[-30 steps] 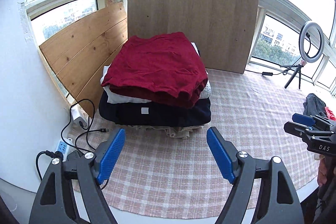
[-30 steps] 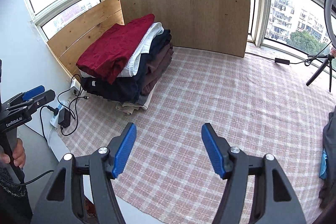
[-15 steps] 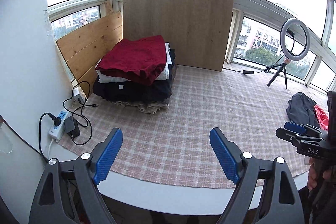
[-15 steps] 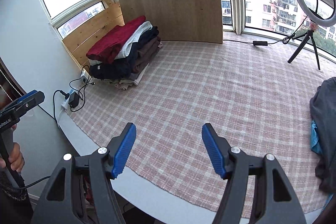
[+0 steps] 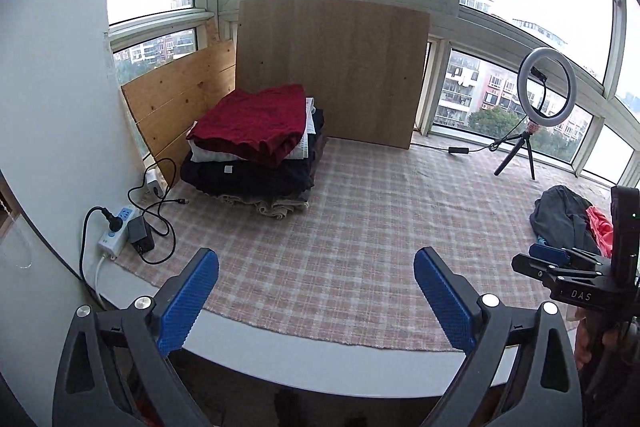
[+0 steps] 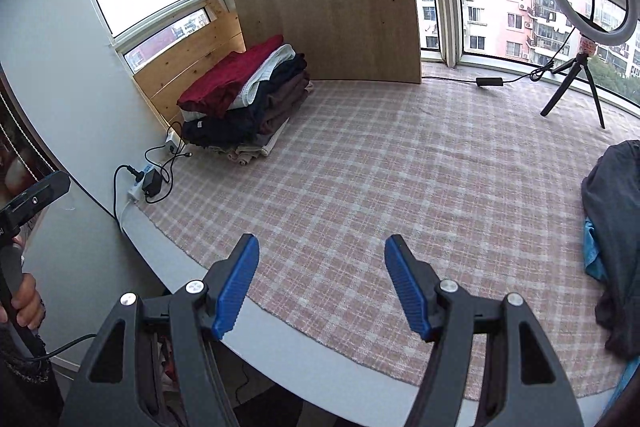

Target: Fold clothes

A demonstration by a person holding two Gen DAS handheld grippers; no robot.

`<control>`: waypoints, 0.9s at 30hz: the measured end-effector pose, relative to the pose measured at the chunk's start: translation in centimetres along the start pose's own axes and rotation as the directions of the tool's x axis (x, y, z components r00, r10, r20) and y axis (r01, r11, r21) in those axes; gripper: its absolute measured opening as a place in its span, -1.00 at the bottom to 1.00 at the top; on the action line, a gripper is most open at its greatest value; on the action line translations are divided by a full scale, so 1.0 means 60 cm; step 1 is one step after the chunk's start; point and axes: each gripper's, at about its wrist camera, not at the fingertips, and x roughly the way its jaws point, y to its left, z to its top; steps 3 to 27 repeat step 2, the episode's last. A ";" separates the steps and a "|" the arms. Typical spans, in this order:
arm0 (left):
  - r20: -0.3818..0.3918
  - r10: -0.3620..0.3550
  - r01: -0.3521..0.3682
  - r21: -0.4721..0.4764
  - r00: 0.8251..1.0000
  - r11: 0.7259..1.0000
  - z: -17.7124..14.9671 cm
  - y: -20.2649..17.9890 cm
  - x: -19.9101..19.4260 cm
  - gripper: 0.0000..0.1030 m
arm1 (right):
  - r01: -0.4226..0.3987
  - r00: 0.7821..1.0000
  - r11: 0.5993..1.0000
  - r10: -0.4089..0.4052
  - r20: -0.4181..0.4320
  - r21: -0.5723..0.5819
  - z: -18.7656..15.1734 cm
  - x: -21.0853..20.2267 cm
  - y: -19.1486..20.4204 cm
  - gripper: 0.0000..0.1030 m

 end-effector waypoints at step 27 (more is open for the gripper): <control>0.012 0.003 -0.003 0.011 1.000 1.000 -0.001 -0.004 -0.005 0.88 | 0.004 1.000 1.000 -0.004 0.000 0.003 -0.001 -0.002 -0.004 0.25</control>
